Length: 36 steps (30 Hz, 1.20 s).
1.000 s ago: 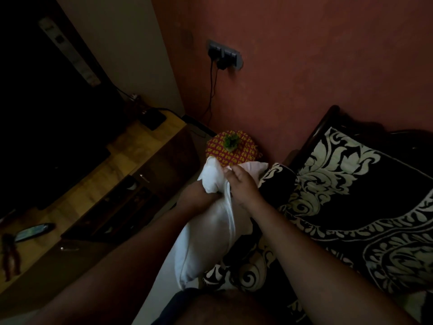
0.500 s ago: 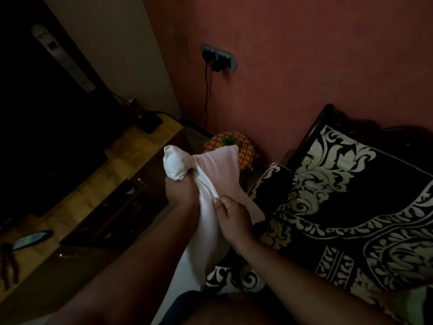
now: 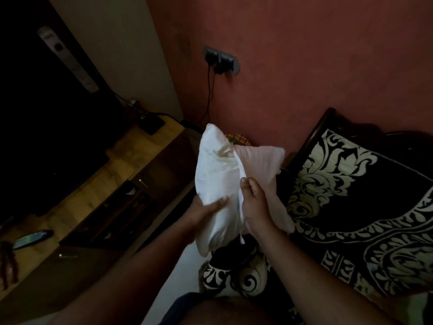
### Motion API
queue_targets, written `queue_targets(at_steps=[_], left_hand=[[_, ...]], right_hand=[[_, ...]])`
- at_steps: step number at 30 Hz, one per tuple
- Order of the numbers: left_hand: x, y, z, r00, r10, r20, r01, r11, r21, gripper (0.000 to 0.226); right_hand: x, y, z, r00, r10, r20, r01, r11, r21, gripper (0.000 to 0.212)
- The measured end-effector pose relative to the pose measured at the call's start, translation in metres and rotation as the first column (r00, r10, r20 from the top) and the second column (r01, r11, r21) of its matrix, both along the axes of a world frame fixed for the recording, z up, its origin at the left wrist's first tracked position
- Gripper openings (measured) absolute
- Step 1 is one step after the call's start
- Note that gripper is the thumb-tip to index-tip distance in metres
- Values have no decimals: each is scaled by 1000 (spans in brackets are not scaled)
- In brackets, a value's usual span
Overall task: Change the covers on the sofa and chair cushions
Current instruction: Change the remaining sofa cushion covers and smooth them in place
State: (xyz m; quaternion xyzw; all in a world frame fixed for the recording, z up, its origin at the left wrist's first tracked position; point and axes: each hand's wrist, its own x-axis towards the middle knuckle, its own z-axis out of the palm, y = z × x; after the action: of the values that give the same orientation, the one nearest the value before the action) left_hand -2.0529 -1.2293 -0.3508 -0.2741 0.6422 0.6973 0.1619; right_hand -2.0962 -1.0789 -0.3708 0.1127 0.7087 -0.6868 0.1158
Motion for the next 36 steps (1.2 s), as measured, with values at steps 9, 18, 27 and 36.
queue_targets(at_steps=[9, 18, 27, 36], left_hand=[[0, -2, -9, 975, 194, 112, -205, 975, 89, 50], [-13, -8, -6, 820, 526, -225, -562, 814, -148, 35], [-13, -12, -16, 791, 399, -464, -607, 613, -506, 7], [1, -27, -28, 987, 27, -161, -56, 982, -181, 35]], right_hand=[[23, 20, -40, 979, 195, 64, -204, 958, 199, 33], [77, -11, -35, 956, 186, 225, -210, 974, 88, 29], [87, -49, -1, 967, 218, 134, -196, 968, -159, 30], [36, -2, -25, 974, 221, 46, -224, 923, 314, 38]])
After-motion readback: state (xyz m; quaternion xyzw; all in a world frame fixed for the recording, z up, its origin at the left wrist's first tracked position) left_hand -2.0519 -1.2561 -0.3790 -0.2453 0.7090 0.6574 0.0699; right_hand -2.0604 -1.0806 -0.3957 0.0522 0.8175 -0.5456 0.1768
